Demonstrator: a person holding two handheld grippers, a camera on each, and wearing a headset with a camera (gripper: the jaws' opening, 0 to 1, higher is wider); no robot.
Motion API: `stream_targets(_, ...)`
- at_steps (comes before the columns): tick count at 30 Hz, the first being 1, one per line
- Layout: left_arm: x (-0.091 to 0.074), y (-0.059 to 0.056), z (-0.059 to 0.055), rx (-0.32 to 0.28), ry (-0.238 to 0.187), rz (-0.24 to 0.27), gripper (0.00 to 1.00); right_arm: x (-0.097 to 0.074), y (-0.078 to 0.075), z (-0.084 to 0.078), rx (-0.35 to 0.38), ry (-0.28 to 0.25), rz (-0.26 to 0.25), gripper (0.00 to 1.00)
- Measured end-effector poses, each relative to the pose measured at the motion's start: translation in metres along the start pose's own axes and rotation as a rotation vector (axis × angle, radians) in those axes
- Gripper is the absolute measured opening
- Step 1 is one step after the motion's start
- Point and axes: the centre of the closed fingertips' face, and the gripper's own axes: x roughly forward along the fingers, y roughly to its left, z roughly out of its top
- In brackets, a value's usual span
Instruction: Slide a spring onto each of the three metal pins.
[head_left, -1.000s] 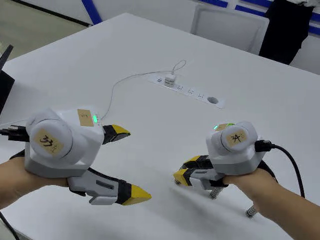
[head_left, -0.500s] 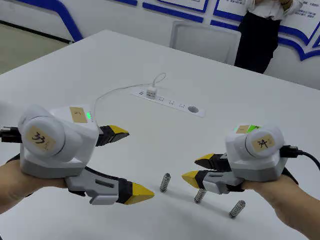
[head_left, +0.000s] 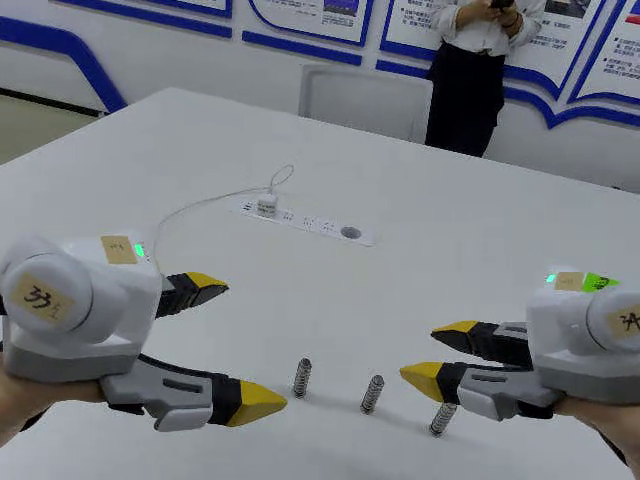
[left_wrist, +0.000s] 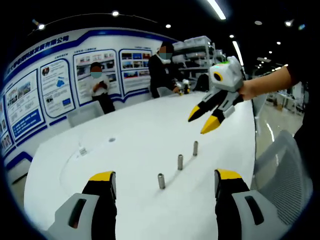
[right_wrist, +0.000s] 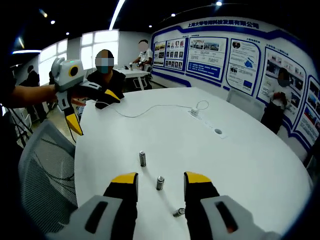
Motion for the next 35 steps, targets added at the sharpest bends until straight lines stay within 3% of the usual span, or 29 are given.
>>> stream_targets(6,-0.003,0.005,0.007,-0.004,-0.014,0.021,0.84,-0.033,-0.005,-0.016,-0.006,0.022,-0.03,0.41)
stream_targets(11,-0.006,0.007,0.015,-0.07,-0.06,0.024,0.84,-0.056,-0.014,-0.026,0.061,-0.006,-0.082,0.45)
stream_targets(15,-0.008,0.006,0.012,-0.053,-0.041,0.026,0.86,-0.074,-0.02,-0.038,0.116,-0.023,-0.102,0.48)
stream_targets(19,-0.011,0.004,0.006,-0.054,-0.022,0.018,0.89,-0.091,-0.022,-0.039,0.158,-0.085,-0.118,0.53)
stream_targets(22,-0.012,0.003,0.003,-0.052,-0.013,0.022,0.91,-0.1,-0.027,-0.041,0.171,-0.104,-0.128,0.55)
stream_targets(27,-0.014,0.002,0.003,-0.058,-0.012,0.026,0.92,-0.108,-0.029,-0.04,0.194,-0.126,-0.145,0.6)
stream_targets(35,-0.013,0.003,0.003,-0.079,-0.015,0.03,0.94,-0.104,-0.02,-0.044,0.208,-0.115,-0.139,0.64)
